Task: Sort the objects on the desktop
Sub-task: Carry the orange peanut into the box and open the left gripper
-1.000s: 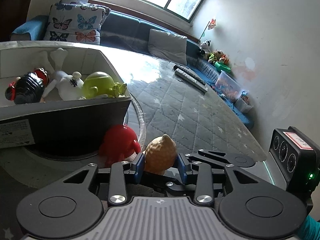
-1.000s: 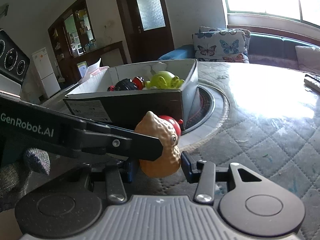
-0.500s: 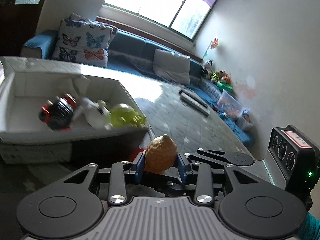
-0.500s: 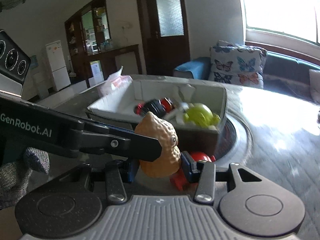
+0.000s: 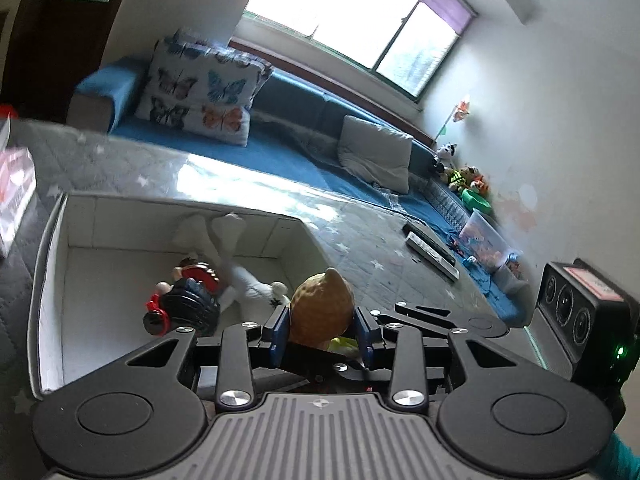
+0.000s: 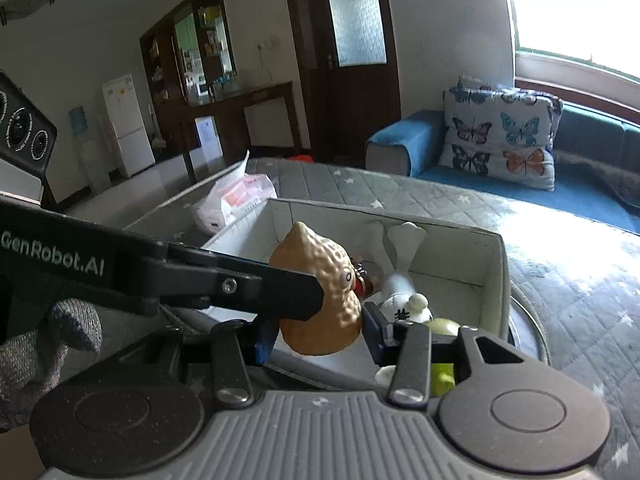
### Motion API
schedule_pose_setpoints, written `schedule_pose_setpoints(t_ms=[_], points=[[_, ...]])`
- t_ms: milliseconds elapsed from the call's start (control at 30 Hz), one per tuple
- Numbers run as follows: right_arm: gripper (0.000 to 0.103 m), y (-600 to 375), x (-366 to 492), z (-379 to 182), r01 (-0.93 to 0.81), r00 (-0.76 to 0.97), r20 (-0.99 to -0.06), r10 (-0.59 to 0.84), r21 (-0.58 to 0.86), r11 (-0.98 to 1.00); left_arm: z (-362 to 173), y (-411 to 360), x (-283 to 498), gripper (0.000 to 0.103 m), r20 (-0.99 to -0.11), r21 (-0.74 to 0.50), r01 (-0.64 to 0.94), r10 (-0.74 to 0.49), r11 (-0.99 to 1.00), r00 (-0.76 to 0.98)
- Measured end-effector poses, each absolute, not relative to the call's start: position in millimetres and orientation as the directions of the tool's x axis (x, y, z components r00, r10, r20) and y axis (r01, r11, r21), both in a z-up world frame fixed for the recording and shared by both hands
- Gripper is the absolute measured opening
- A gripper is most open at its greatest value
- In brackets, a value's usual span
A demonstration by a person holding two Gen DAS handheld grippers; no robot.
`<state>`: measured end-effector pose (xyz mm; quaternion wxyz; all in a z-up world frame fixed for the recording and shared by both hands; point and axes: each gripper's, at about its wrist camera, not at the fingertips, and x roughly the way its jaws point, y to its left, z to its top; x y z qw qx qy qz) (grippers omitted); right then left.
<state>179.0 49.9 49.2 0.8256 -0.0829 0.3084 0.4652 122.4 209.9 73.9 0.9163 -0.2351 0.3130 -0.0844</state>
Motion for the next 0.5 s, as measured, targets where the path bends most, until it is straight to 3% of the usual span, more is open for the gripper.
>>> schedule_pose_setpoints(t_ms=[500], points=[[0.046,84.2,197.1,16.4,-0.826,0.359,-0.685,0.634,0.083,0.558,39.3,235.6,150.1,0.037,-0.593,-0.519,-0.067,-0.302,0.852,0.746]])
